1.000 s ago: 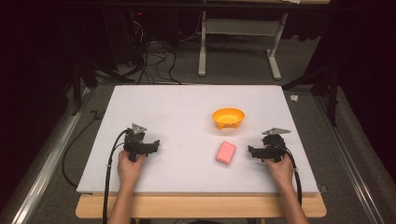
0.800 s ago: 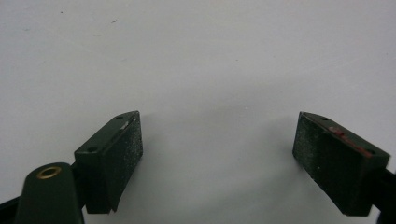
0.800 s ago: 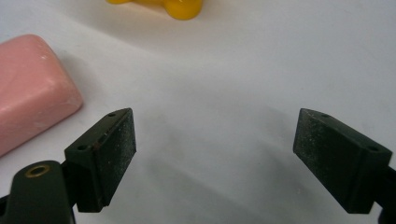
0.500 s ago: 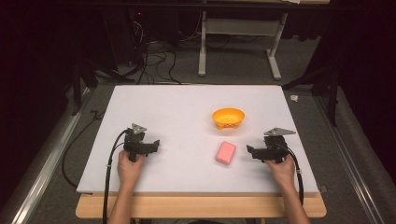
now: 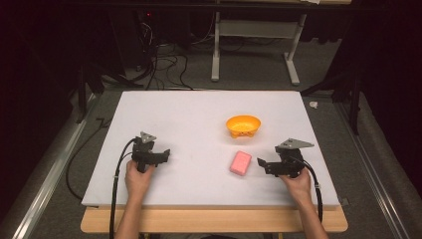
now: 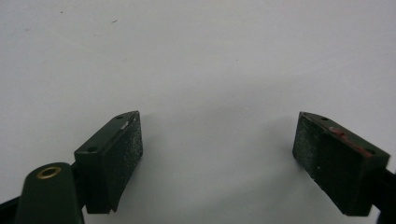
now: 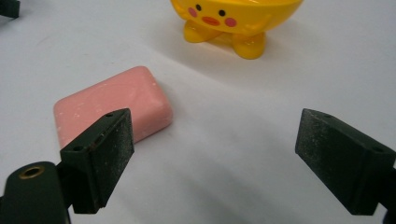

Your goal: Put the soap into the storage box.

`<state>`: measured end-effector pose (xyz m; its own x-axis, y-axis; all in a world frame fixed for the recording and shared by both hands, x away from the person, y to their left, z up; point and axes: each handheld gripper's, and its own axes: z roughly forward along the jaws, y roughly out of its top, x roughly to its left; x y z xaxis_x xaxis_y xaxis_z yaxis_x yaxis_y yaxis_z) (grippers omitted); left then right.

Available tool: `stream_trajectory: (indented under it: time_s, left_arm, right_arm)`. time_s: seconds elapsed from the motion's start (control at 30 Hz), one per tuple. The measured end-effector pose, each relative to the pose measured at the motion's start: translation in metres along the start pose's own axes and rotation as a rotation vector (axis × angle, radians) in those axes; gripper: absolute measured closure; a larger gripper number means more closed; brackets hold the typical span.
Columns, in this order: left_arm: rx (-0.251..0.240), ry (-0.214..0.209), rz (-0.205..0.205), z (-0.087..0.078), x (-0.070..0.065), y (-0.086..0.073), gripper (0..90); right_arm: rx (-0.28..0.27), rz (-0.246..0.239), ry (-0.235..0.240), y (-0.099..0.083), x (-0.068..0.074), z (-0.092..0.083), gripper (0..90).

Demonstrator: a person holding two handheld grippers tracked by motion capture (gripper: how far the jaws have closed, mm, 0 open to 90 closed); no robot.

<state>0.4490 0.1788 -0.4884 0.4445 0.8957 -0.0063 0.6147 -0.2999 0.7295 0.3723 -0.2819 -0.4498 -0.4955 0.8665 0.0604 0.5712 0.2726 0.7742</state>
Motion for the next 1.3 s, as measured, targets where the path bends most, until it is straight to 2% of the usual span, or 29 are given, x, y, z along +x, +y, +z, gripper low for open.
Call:
stream_trajectory:
  time_s: [0.2, 0.6, 0.77, 1.3]
  left_arm:
    - [0.000, 0.000, -0.001, 0.000, 0.000, 0.000, 16.3]
    - [-0.001, 0.000, -0.002, 0.000, 0.000, 0.000, 16.3]
    - [-0.001, 0.000, -0.003, 0.000, 0.000, 0.000, 16.3]
    - [-0.002, 0.000, -0.003, 0.000, 0.000, 0.000, 16.3]
  right_arm:
    - [0.001, -0.045, 0.017, 0.003, 0.011, 0.005, 12.1]
    - [-0.006, -0.090, 0.068, 0.010, 0.028, 0.013, 12.0]
    - [-0.002, -0.125, 0.088, 0.013, 0.035, 0.019, 12.0]
    - [0.013, -0.201, 0.127, 0.022, 0.054, 0.038, 11.9]
